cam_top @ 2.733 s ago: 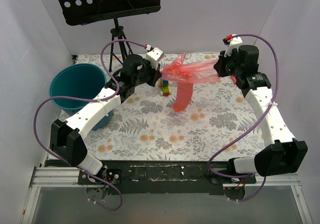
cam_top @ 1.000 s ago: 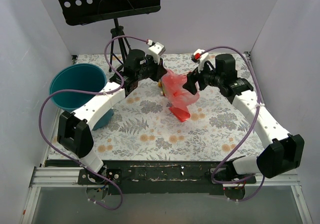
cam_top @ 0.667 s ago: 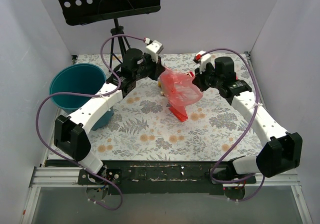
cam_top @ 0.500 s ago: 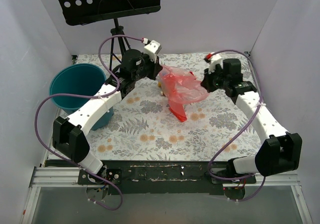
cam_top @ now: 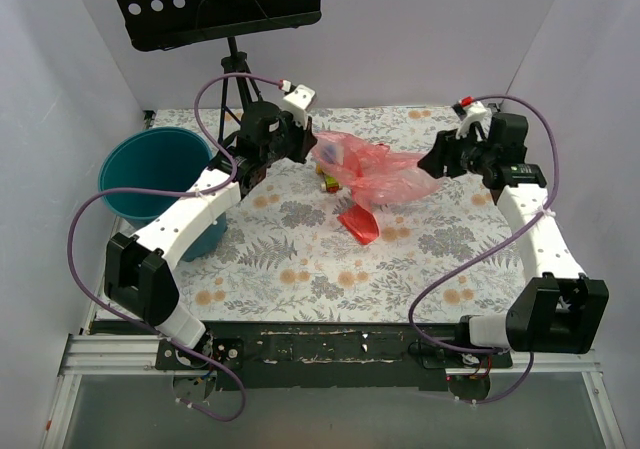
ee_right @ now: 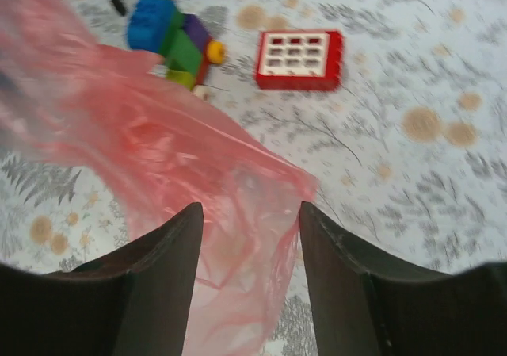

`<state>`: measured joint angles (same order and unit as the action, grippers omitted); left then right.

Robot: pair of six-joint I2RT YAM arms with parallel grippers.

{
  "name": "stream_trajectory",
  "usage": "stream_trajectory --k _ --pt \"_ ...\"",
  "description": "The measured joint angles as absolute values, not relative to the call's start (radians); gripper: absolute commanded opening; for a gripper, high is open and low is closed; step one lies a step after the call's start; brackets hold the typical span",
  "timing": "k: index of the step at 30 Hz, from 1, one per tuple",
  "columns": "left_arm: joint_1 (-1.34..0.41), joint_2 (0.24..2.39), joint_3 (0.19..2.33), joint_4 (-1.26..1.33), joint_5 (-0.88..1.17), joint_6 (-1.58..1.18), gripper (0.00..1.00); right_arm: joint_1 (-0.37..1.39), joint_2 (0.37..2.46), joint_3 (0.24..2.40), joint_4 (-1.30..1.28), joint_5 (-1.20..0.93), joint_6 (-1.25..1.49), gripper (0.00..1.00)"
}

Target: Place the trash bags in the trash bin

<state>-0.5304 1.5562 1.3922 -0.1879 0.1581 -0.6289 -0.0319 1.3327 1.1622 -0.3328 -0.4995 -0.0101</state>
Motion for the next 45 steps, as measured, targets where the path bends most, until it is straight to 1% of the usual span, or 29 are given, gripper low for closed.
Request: stream_trajectory --k 2,6,8,12,15,21,28,30,33,34,35,37,41,43,45 --pt "-0.53 1.557 1.399 -0.192 0.182 -0.631 0.0 0.025 1.32 1.175 -0.334 -0.549 -0.065 0.68" --pt "-0.53 1.563 1.435 -0.199 0.212 -0.636 0.0 0.151 1.291 1.23 -0.326 -0.613 -0.167 0.69" --pt "-0.53 1.565 1.451 -0.202 0.218 -0.638 0.0 0.187 1.274 1.249 -0.311 -0.633 -0.191 0.71" --pt "-0.531 1.568 1.473 -0.206 0.22 -0.649 0.0 0.239 1.257 1.255 -0.282 -0.621 -0.187 0.79" --pt "-0.53 1.576 1.5 -0.211 0.222 -0.663 0.0 0.309 1.265 1.253 -0.277 -0.58 -0.184 0.83" --pt "-0.53 1.59 1.553 -0.239 0.233 -0.675 0.0 0.45 1.299 1.253 -0.25 -0.458 -0.186 0.85" --pt "-0.53 1.591 1.599 -0.255 0.295 -0.68 0.0 0.511 1.369 1.253 -0.193 -0.176 -0.201 0.85" --pt "-0.53 1.591 1.606 -0.261 0.31 -0.673 0.0 0.505 1.386 1.24 -0.162 -0.101 -0.21 0.85" --pt "-0.531 1.588 1.611 -0.268 0.315 -0.649 0.0 0.458 1.394 1.191 -0.124 -0.066 -0.204 0.84" --pt "-0.531 1.584 1.611 -0.272 0.314 -0.638 0.0 0.428 1.396 1.175 -0.123 -0.074 -0.192 0.82" --pt "-0.53 1.578 1.611 -0.278 0.308 -0.625 0.0 0.392 1.398 1.162 -0.123 -0.09 -0.18 0.79" --pt "-0.528 1.563 1.607 -0.277 0.294 -0.606 0.0 0.309 1.405 1.143 -0.123 -0.143 -0.157 0.73" --pt "-0.515 1.515 1.575 -0.263 0.258 -0.587 0.0 0.137 1.414 1.09 -0.108 -0.327 -0.126 0.68" --pt "-0.506 1.5 1.565 -0.252 0.236 -0.585 0.0 0.08 1.417 1.068 -0.111 -0.406 -0.119 0.61" --pt "-0.499 1.496 1.56 -0.241 0.215 -0.587 0.0 0.061 1.417 1.05 -0.112 -0.463 -0.118 0.57"
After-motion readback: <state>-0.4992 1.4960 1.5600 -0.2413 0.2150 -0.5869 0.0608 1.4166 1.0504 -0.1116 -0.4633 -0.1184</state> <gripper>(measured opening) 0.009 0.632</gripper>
